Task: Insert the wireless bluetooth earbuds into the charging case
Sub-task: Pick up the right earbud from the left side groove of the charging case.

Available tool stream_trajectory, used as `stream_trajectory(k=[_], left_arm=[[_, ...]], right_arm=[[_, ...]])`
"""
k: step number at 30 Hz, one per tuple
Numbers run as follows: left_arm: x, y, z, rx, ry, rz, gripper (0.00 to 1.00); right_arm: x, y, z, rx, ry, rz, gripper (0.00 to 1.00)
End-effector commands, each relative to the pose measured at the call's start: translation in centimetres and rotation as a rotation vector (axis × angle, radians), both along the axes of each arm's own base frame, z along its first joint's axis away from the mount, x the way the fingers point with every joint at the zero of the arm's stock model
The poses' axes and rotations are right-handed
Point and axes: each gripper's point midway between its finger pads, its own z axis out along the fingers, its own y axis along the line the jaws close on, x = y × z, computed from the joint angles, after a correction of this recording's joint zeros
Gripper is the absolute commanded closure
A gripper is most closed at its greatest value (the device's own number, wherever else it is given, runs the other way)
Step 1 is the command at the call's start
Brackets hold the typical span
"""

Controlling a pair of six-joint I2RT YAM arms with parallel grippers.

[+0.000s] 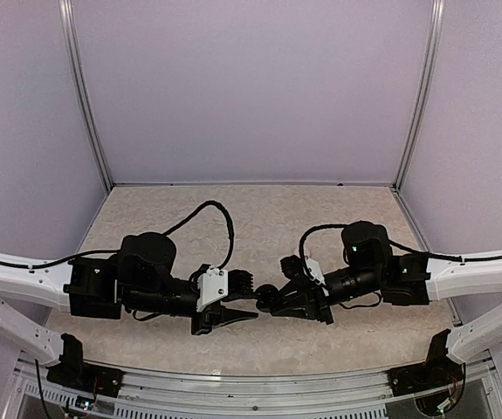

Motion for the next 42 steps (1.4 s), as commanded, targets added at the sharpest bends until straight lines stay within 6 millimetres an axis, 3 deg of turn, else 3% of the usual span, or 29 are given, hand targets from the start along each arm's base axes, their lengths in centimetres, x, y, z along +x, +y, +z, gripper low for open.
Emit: stream_trajectory(k=[1, 35, 42], left_arm=[[0.3, -0.7, 0.5, 0.013, -0.053, 0.012, 0.66], [1.3, -0.9, -3.1, 0.197, -0.191, 0.081, 0.74], [1.5, -0.7, -3.3, 0.213, -0.208, 0.09, 0.8]], right_arm=[[-0.4, 0.6, 0.9, 0.014, 0.003, 0.03, 1.0], [-2.3, 1.0, 0.8, -0.002, 0.032, 0.119, 1.0], [-2.3, 0.9, 0.7, -0.007, 0.034, 0.121, 1.0]])
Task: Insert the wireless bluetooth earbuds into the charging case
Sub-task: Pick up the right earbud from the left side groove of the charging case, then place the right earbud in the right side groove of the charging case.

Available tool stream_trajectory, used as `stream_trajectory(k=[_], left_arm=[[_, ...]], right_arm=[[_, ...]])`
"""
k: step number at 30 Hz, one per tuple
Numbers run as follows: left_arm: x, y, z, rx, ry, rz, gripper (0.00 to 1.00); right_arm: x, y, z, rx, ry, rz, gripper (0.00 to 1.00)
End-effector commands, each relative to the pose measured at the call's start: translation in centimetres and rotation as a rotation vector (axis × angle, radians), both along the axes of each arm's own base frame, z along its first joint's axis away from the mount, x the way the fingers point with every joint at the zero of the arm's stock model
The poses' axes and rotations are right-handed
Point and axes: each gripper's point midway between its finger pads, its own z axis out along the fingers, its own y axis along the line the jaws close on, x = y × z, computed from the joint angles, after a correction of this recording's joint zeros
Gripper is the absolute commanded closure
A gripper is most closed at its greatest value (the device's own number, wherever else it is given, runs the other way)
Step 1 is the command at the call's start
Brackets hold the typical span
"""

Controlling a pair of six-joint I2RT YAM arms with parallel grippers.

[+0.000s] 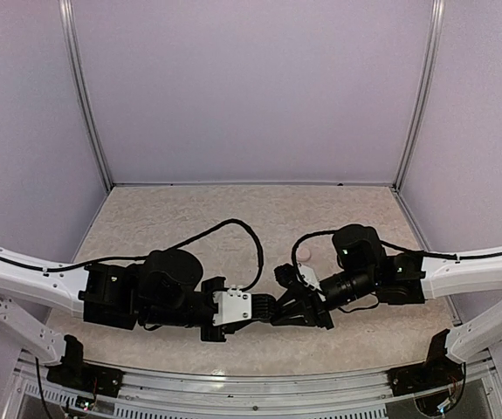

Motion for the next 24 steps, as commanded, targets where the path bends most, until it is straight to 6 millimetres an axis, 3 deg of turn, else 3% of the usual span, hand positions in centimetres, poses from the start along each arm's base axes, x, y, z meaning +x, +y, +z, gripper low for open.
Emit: stream_trajectory(k=[1, 12, 24], left_arm=[[0.8, 0.4, -0.1, 0.032, -0.04, 0.033, 0.82], [0.6, 1.4, 2.9, -0.049, -0.056, 0.035, 0.84], [0.5, 1.9, 4.4, -0.067, -0.064, 0.032, 0.85]], right_arm=[[-1.2, 0.8, 2.2, 0.067, -0.026, 0.071, 1.0], [-0.9, 0.8, 0.8, 0.021, -0.014, 0.062, 1.0], [-0.3, 1.1, 0.0, -0.012, -0.013, 0.038, 1.0]])
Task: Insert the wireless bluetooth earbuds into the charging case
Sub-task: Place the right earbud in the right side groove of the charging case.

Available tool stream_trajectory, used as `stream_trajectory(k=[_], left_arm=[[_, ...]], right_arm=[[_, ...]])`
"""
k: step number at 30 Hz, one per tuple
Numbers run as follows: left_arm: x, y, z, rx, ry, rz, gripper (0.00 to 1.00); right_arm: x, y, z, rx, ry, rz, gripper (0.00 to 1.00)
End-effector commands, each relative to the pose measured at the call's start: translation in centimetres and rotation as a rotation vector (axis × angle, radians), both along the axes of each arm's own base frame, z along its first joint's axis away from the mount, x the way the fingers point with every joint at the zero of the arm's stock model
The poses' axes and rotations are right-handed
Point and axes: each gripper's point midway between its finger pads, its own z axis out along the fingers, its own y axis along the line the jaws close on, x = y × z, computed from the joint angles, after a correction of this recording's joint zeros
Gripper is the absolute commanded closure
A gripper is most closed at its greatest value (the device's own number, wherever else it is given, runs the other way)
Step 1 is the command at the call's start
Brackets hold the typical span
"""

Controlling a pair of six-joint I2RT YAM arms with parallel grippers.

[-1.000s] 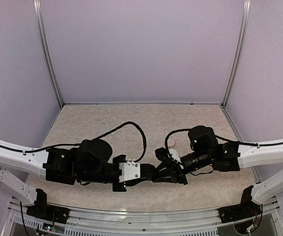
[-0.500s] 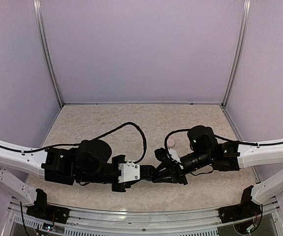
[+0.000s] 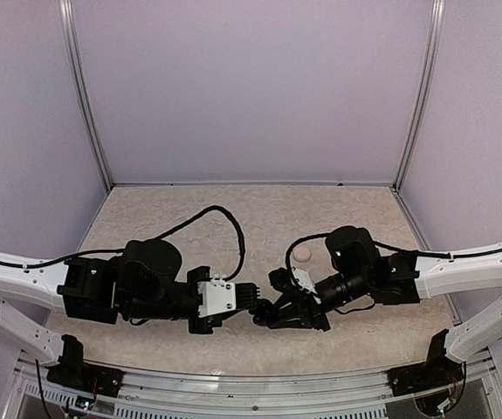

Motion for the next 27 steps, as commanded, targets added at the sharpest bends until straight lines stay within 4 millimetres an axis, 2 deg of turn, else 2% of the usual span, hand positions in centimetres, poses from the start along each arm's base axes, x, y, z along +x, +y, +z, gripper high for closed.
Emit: stream_trajectory(k=[1, 10, 27], left_arm=[[0.1, 0.1, 1.7, -0.034, -0.017, 0.003, 0.85], [-1.2, -1.0, 1.5, -0.039, 0.01, -0.049, 0.85], [-0.7, -1.8, -0.5, 0.022, 0.012, -0.024, 0.85]], right_arm=[[-0.2, 0.6, 0.8, 0.015, -0.013, 0.019, 1.0], [0.3, 0.7, 1.9, 0.05, -0.043, -0.007, 1.0], [-0.1, 0.5, 2.9, 0.081, -0.043, 0.002, 1.0]])
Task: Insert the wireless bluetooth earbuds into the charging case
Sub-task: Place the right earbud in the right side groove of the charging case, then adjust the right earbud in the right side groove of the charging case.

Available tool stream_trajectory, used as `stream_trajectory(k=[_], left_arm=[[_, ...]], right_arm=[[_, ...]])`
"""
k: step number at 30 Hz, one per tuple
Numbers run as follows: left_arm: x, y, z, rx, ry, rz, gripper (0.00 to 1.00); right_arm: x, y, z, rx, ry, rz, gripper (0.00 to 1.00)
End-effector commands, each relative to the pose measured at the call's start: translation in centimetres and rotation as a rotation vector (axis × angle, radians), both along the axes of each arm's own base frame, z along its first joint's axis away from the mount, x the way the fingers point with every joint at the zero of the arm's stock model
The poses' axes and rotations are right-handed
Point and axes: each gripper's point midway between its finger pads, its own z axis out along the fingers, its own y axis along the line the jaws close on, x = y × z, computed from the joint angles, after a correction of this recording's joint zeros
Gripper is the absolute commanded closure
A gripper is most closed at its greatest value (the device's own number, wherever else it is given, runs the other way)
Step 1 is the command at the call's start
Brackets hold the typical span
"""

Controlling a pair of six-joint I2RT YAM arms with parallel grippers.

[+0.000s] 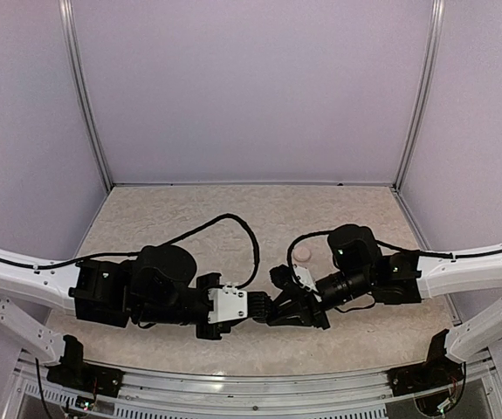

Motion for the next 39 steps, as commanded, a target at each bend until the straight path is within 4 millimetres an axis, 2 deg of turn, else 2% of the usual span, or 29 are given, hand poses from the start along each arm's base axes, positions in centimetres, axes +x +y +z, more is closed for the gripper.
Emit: stream_trajectory(k=[1, 11, 15, 21, 28, 34, 39], left_arm=[[-0.1, -0.6, 0.8, -0.013, -0.002, 0.001, 0.85], [-0.7, -1.2, 0.7, 0.004, -0.024, -0.025, 0.84], [-0.6, -1.5, 0.0, 0.031, -0.042, -0.018, 0.83], [-0.2, -1.5, 0.4, 0.03, -0.086, 0.004, 0.79], [-0.6, -1.2, 2.5, -0.029, -0.119, 0.002, 0.65], [-0.7, -0.6, 4.9, -0.116, -0.098, 0.02, 0.58], [0.6, 0.5, 6.4, -0.223, -0.016, 0.104, 0.58]], right_arm=[[-0.3, 0.4, 2.3, 0.061, -0.025, 0.013, 1.0], [-0.4, 0.7, 2.6, 0.08, -0.018, 0.02, 1.0], [-0.6, 0.7, 2.7, 0.088, -0.009, 0.037, 1.0], [-1.4, 0.6, 2.4, 0.1, 0.02, 0.073, 1.0], [-1.2, 0.6, 2.6, 0.149, 0.035, 0.043, 1.0], [-0.6, 0.5, 2.4, 0.186, 0.042, -0.007, 1.0], [0.6, 0.2, 3.4, 0.251, 0.011, -0.078, 1.0]])
